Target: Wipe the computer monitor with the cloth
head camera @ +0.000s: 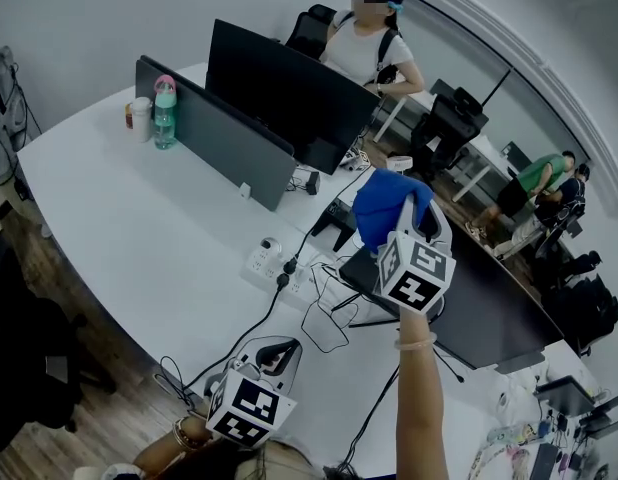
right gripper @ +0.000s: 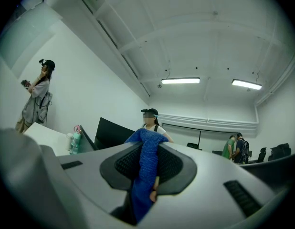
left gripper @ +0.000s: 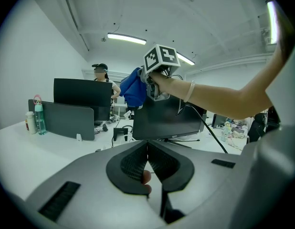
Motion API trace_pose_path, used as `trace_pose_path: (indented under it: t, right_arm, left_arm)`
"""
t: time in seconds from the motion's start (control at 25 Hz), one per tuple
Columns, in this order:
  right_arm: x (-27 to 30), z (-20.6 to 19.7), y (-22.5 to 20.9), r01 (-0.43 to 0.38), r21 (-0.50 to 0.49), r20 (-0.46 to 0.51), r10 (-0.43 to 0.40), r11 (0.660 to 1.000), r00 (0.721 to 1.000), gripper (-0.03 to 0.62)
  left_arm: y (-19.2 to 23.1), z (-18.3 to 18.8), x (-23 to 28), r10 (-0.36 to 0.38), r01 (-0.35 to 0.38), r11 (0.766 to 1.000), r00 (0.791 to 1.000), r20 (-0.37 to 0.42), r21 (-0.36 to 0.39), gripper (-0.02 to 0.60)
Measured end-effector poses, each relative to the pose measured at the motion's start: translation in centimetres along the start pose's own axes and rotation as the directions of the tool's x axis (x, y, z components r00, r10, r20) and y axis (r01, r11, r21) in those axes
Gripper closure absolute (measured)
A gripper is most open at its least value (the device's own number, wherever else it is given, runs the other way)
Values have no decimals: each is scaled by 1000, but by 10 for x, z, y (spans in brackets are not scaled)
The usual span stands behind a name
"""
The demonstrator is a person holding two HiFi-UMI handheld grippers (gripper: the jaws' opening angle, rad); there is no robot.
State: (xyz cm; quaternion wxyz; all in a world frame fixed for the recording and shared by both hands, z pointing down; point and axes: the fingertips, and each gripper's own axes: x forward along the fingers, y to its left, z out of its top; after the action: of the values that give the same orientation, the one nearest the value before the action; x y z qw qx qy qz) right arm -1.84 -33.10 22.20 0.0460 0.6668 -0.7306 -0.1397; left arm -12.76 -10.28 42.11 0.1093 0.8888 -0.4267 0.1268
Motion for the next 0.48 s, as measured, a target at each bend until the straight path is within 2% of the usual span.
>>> trace_pose_path:
  t: [0.48]
  right_arm:
    - [-29,13,-9,4,37,36,-5,999,999,522]
  left_arm:
    - [-13,3,-20,20,-20,1000,999,28,-2,572]
